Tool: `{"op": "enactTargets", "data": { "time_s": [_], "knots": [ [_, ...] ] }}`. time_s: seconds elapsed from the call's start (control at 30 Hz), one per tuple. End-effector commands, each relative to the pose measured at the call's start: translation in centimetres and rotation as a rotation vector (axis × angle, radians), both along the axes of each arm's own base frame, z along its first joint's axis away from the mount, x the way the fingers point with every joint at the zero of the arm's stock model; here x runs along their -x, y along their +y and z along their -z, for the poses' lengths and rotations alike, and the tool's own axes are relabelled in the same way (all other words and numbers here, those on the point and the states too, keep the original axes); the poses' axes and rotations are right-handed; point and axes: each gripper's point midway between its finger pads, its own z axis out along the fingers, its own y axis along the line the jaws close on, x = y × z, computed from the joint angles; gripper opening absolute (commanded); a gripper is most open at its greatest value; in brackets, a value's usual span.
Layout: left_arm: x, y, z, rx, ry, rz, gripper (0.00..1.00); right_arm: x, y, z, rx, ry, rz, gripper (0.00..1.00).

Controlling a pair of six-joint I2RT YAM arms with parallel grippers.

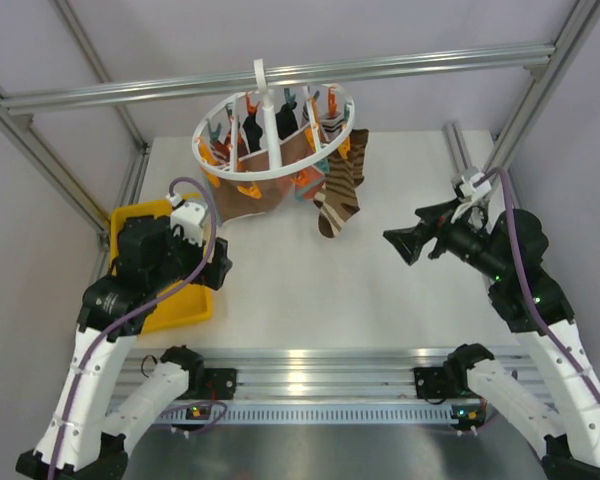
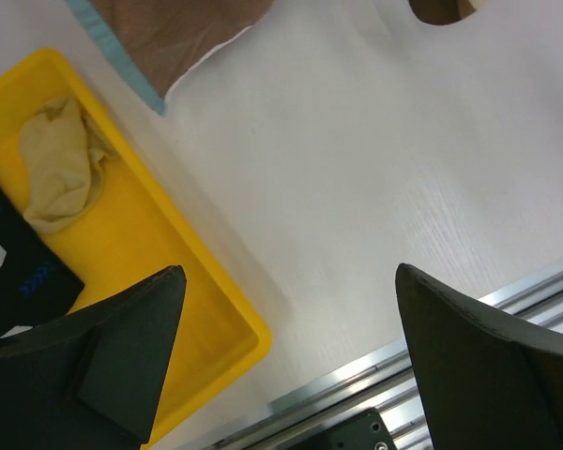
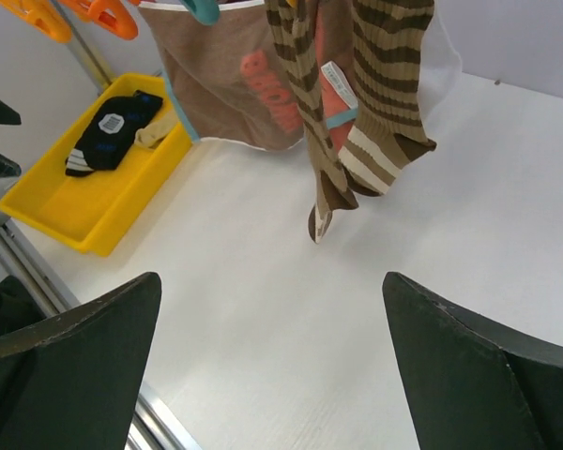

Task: Clip the socks to the hanger
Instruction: Reset both arms

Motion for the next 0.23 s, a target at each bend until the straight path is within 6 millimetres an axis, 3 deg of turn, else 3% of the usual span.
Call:
{"op": "enactTargets", "data": {
  "time_s": [0.0, 0.2],
  "knots": [
    [0.2, 2.3, -0.6, -0.034, -0.035, -0.079, 0.98, 0.2, 0.1, 0.1, -0.003, -0.014, -0.023, 1.00],
    [-0.4, 4.5, -1.8, -0.055, -0.079, -0.168, 0.98, 1.0, 0.2, 0.3, -0.028, -0.024, -0.036, 1.00]
  ]
}}
